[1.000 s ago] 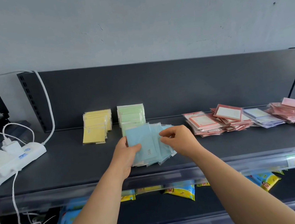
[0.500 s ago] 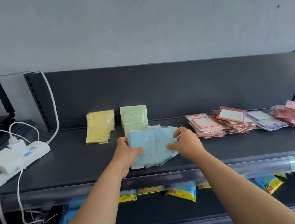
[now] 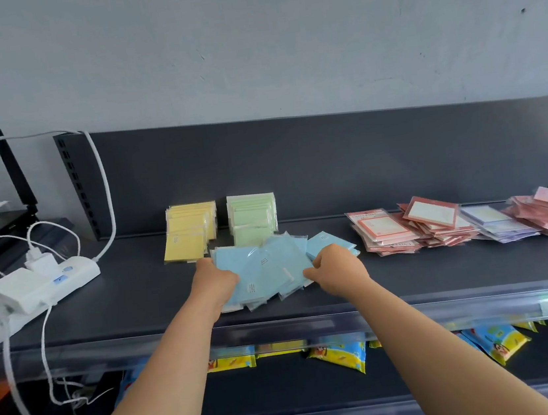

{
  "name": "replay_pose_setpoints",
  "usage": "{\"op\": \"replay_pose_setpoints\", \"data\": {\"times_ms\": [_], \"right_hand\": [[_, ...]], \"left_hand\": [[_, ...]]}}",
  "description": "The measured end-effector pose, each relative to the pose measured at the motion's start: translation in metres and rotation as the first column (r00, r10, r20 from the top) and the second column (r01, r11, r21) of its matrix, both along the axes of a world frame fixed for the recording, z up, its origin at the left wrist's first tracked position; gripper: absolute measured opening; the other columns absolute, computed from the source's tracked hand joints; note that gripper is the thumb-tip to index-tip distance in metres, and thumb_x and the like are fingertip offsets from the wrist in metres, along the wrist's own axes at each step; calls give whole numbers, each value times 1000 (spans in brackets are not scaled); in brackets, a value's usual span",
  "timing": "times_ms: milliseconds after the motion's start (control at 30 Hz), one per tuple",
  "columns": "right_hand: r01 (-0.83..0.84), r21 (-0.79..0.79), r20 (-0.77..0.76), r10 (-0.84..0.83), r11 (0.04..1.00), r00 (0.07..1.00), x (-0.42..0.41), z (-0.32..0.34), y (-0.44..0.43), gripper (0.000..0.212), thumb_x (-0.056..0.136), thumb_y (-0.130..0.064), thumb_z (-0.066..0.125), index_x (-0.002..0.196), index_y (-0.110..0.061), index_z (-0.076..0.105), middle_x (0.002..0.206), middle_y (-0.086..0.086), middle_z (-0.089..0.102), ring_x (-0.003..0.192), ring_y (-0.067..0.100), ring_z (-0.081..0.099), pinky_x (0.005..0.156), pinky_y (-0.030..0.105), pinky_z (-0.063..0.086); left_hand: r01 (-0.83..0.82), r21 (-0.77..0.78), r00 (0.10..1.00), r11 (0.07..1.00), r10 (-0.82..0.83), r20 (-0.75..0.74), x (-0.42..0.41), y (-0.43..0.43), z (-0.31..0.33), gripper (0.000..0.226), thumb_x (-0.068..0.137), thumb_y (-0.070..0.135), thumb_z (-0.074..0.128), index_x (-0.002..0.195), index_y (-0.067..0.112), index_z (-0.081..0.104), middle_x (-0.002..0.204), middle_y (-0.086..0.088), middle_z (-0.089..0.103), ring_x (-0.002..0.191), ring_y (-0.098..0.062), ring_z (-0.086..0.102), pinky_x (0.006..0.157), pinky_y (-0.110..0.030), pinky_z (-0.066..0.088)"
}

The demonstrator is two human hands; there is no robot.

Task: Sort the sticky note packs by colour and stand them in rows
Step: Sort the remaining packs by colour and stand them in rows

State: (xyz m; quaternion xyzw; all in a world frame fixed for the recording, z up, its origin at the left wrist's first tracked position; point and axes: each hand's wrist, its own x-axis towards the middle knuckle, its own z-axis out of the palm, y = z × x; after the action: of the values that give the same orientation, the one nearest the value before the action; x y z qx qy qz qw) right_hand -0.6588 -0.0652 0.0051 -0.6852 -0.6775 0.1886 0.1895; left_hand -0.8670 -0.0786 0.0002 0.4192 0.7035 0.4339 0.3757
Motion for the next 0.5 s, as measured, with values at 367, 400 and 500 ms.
{"op": "replay_pose_setpoints", "data": {"times_ms": [367,400,500], "right_hand": [[124,65,-585,-63,990,809,18,9,12,9,85,-12,63,78,-10,58,69,5,58,55,17,48,59,33,47],[144,82,-599,-67,986,798,21,11,14,5,85,-11,62,82,-10,59,71,5,60,55,16,51,62,35,51],[169,85,-664,-70,982,744,28,16,18,6,89,-9,56,92,-5,59,87,12,66,73,25,66,77,45,59]], "left_hand": [[-91,248,991,964,64,114,-9,-15,12,53,90,0,60,137,17,42,115,-6,55,97,-22,56,56,-26,44],[-92,261,989,961,58,134,-9,-15,15,52,91,0,58,138,18,43,115,-5,56,98,-22,56,57,-27,45],[-70,283,984,957,19,178,-7,-14,22,41,94,0,52,128,23,48,116,-4,58,102,-23,58,61,-29,48]]}}
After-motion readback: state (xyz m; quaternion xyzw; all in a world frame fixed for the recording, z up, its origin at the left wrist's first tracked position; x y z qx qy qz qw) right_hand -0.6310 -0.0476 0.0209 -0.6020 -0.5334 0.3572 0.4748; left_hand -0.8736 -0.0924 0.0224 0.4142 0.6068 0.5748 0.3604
